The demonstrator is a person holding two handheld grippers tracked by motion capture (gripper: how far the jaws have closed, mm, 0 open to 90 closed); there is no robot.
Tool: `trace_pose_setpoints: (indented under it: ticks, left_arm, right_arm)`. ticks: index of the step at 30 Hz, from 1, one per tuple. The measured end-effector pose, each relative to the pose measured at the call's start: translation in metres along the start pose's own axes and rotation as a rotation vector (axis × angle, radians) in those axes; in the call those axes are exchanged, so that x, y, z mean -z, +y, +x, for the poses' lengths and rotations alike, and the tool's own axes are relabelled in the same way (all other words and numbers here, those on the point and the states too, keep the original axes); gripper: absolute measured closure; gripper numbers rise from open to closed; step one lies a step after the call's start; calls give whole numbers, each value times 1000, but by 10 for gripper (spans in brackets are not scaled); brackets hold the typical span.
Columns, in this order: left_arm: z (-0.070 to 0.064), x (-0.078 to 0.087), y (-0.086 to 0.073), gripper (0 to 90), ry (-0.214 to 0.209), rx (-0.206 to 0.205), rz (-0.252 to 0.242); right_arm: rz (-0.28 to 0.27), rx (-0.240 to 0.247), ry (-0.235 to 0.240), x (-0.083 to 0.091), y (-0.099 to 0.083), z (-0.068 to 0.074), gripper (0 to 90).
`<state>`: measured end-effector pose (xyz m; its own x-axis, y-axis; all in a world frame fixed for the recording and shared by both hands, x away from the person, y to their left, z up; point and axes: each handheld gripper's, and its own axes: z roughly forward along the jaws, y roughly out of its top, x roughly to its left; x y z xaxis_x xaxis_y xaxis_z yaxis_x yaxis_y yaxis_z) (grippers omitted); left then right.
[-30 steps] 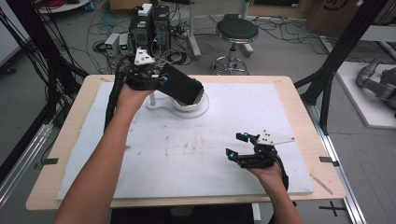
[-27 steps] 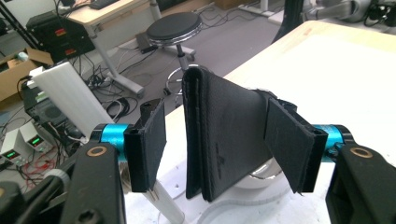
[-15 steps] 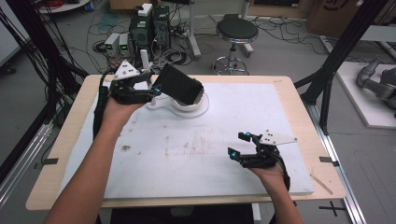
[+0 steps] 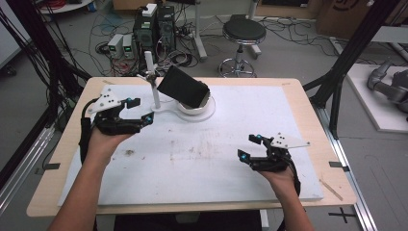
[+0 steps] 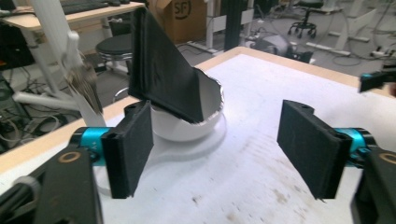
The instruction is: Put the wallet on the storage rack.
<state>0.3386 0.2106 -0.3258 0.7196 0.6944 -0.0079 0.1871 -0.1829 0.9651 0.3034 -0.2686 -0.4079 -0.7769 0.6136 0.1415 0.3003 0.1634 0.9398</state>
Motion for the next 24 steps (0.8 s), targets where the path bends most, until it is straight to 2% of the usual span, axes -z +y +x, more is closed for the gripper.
trace_pose_setpoints:
  ticks: [11, 14, 18, 20, 22, 24]
  left_arm:
    - [-11, 16, -42, 213, -51, 1, -12]
    - [-11, 21, -53, 184, -60, 11, -11]
    - [-10, 25, -67, 175, -51, 21, 11]
    - [-8, 24, -75, 174, -57, 39, 14]
    - [-7, 22, -80, 166, -57, 42, 29]
    - [-6, 22, -82, 164, -68, 46, 22]
  right_arm:
    - [-4, -4, -18, 3, -1, -5, 214]
    - [-5, -8, -27, 4, -2, -7, 214]
    - [-9, -16, -47, 8, -3, -10, 212]
    - [-6, -19, -52, 8, -3, -11, 212]
    - [-3, -14, -55, 8, -4, -13, 211]
    - [2, -15, -56, 9, -4, -13, 211]
